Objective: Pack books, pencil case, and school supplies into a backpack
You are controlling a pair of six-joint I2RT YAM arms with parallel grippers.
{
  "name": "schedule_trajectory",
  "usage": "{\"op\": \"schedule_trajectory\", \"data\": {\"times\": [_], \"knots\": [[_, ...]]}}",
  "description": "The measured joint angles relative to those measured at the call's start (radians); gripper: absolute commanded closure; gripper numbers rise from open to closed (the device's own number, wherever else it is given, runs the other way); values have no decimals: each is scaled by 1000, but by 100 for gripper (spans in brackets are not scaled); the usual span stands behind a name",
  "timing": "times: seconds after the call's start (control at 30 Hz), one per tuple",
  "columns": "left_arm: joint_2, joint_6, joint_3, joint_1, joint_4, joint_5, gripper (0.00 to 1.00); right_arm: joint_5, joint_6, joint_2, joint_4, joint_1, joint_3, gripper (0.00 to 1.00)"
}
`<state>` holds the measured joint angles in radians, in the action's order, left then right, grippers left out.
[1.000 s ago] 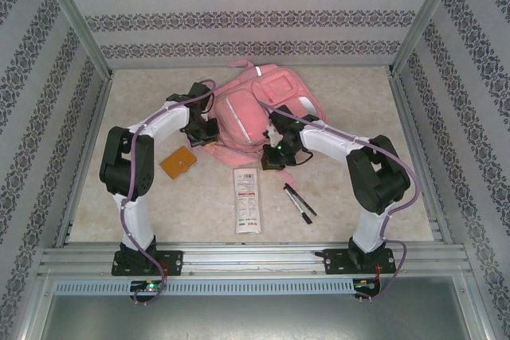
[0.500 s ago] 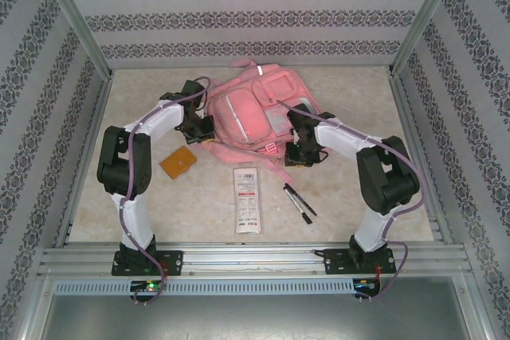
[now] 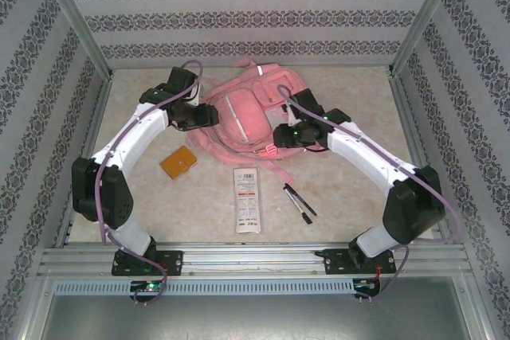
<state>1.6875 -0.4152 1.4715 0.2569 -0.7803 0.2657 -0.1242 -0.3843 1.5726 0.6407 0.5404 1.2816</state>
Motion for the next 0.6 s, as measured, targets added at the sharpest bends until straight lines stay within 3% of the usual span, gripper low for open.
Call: {"op": "schedule_trajectory", "data": {"times": [0.27,0.33,0.37,0.43,0.47,0.6], "knots": [[241,-16,-27,-24,8,-17,49,-5,18,233,-166,133,162,45],[236,-38,-70,-24,31,8,52,-4,27,295,-209,139,212,43],[225,-50,-98,-26,53,27,52,-2,34,324,-228,141,236,33],[189,-74,-157,-26,95,56,53,15,69,378,-254,144,277,32],[164,-87,-192,-25,114,71,53,28,93,403,-266,148,294,24],[94,-112,-277,-25,145,106,53,93,200,486,-280,172,345,24]]}}
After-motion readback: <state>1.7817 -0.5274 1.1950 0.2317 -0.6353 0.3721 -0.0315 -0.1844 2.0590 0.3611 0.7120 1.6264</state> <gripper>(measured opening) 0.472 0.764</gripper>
